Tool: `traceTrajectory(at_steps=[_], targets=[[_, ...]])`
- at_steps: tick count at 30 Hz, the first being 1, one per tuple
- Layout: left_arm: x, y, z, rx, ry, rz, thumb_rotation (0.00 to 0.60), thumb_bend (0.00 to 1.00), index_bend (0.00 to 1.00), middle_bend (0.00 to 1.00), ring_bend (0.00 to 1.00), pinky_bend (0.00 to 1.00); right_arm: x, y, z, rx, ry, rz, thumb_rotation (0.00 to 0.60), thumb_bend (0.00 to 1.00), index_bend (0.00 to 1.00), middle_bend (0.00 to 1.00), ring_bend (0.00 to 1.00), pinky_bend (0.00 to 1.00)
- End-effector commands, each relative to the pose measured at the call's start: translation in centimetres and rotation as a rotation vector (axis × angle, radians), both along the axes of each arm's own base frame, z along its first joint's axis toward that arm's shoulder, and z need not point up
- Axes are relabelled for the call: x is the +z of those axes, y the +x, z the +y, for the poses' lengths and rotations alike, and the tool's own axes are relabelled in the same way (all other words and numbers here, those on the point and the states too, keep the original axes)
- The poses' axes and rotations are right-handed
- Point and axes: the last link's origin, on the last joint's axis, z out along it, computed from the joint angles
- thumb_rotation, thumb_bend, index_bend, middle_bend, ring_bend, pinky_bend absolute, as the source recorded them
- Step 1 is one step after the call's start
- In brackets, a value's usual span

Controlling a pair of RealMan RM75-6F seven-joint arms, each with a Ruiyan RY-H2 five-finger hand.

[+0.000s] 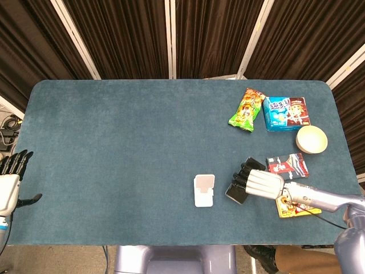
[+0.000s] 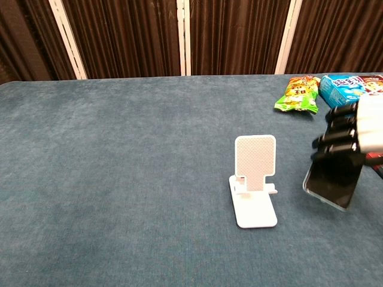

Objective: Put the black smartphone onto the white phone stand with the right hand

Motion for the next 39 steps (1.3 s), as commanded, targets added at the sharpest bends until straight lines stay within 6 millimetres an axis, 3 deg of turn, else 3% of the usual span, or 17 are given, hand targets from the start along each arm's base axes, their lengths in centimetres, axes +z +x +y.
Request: traceTrajectory(at_steps=[1, 8, 10, 12, 16, 24, 39], targets=[[0.0, 0.0, 0.0, -0.003, -0.001, -0.003, 0.6, 0.0, 0.0, 0.0, 0.0, 0.0, 1.6, 0.7, -0.2, 0.046, -0.048, -0.03, 0.6, 0.43, 0.63, 0.58, 0.46, 0.39], [0.3, 0.2, -0.2, -0.01, 0.004, -0.017, 0.6, 0.0, 0.0, 0.0, 0.0, 0.0, 4.4, 3.4, -0.9, 0.186, -0.133, -0.074, 0.6, 0.43, 0.63, 0.58, 0.47, 0.4], [0.4, 0.2, -0.3, -0.012, 0.003, -0.019, 0.6, 0.0, 0.0, 0.0, 0.0, 0.0, 5.0, 4.8, -1.1, 0.238, -0.157, -0.087, 0.6, 0.43, 0.63, 0.58, 0.47, 0.4], [0.6, 0.2, -0.4, -0.012, 0.006, -0.025, 0.6, 0.0, 0.0, 0.0, 0.0, 0.0, 5.2, 7.4, -1.6, 0.367, -0.208, -0.096, 0.6, 0.43, 0.63, 0.58, 0.47, 0.4], [0.8, 0.1, -0.4, -0.013, 0.012, -0.033, 0.6, 0.0, 0.0, 0.0, 0.0, 0.0, 3.9, 9.7, -0.9, 0.48, -0.275, -0.081, 0.6, 0.43, 0.64, 0.59, 0.48, 0.39], [1.0, -0.1, -0.2, -0.003, 0.015, -0.04, 0.6, 0.0, 0.0, 0.0, 0.0, 0.0, 0.1, 12.1, 0.6, 0.624, -0.346, 0.022, 0.6, 0.43, 0.63, 0.58, 0.48, 0.37], [1.1, -0.3, 0.0, 0.004, 0.013, -0.046, 0.6, 0.0, 0.0, 0.0, 0.0, 0.0, -2.7, 12.8, 1.3, 0.632, -0.335, 0.136, 0.6, 0.44, 0.63, 0.59, 0.48, 0.37]])
